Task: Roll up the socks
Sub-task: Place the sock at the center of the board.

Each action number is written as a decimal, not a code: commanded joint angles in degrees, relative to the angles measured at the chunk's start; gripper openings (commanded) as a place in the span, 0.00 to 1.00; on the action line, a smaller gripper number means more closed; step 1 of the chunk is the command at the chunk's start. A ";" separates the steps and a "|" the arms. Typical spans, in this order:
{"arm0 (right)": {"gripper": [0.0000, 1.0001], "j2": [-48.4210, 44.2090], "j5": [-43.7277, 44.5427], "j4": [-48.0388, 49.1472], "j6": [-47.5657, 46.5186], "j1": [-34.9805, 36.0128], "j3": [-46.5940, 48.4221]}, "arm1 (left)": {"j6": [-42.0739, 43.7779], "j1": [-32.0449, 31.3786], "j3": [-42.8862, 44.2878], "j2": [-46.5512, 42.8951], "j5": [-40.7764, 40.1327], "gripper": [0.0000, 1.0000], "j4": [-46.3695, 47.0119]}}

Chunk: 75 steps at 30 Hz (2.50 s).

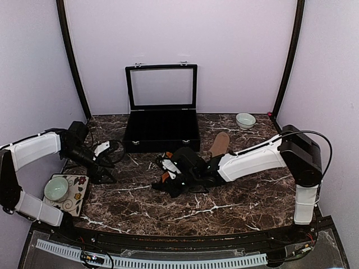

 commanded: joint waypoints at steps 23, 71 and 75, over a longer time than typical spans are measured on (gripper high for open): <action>0.41 0.69 -16.14 22.95 22.87 -3.22 -14.72 | 6.72 -27.61 -0.88 9.52 -8.46 0.85 11.58; 0.26 -2.35 0.08 29.41 -32.37 6.18 -22.38 | -1.66 -16.15 6.09 15.59 3.44 0.87 6.91; 0.19 -1.37 0.37 30.12 -30.74 6.19 -22.48 | -0.28 -16.13 5.37 14.78 2.91 0.87 7.10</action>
